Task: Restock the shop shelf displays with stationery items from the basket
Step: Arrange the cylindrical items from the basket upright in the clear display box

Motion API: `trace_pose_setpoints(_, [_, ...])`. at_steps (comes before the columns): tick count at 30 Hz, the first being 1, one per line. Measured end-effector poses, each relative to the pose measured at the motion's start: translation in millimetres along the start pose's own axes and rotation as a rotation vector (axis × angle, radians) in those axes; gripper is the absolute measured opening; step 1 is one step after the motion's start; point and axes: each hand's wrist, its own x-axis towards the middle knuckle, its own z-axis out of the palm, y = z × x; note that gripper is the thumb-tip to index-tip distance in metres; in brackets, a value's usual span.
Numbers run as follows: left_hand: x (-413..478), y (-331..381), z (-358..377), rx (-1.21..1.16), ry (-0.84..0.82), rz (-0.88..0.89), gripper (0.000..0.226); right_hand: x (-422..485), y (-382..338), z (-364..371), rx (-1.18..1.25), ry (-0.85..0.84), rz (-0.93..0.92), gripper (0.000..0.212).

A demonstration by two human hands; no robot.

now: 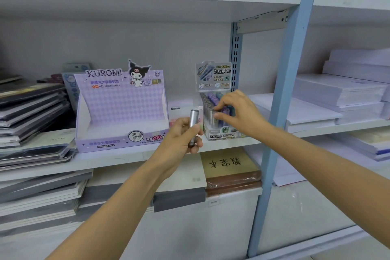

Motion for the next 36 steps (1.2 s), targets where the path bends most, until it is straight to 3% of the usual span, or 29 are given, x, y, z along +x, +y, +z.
trace_pose_setpoints(5, [-1,0,3,0.038,0.000,0.005,0.016,-4,-8,-11,0.014,0.012,0.009,0.015])
trace_pose_setpoints(8, [-2,2,7,0.067,-0.033,0.021,0.015,-8,-23,-26,0.353,0.026,0.094,0.022])
trace_pose_setpoints(10, [-3,5,11,0.064,-0.071,0.032,0.017,-12,-31,-34,0.518,-0.087,0.097,0.029])
trace_pose_setpoints(13, [-4,10,20,0.020,-0.075,0.029,0.027,-18,-35,-37,0.497,-0.198,0.036,0.024])
trace_pose_setpoints(16, [-6,14,23,-0.049,-0.056,0.047,0.037,-23,-27,-40,0.595,-0.107,0.103,0.016])
trace_pose_setpoints(23, [-2,13,36,-0.017,0.105,0.174,0.019,-43,-19,-36,0.830,-0.167,0.225,0.012])
trace_pose_setpoints(27, [1,13,42,0.125,0.112,0.229,0.017,-43,-18,-41,0.687,-0.156,0.201,0.011])
trace_pose_setpoints(30, [2,13,48,0.275,0.027,0.283,0.014,-38,-16,-46,0.555,-0.035,0.156,0.023])
trace_pose_setpoints(32, [4,13,54,0.454,-0.037,0.322,0.015,-35,-18,-47,0.490,-0.079,0.101,0.026])
trace_pose_setpoints(34, [5,11,60,0.562,-0.054,0.339,0.018,-34,-19,-48,0.427,-0.124,0.048,0.021])
trace_pose_setpoints(36, [5,8,62,0.613,-0.004,0.348,0.023,-32,-17,-51,0.440,-0.063,0.049,0.015])
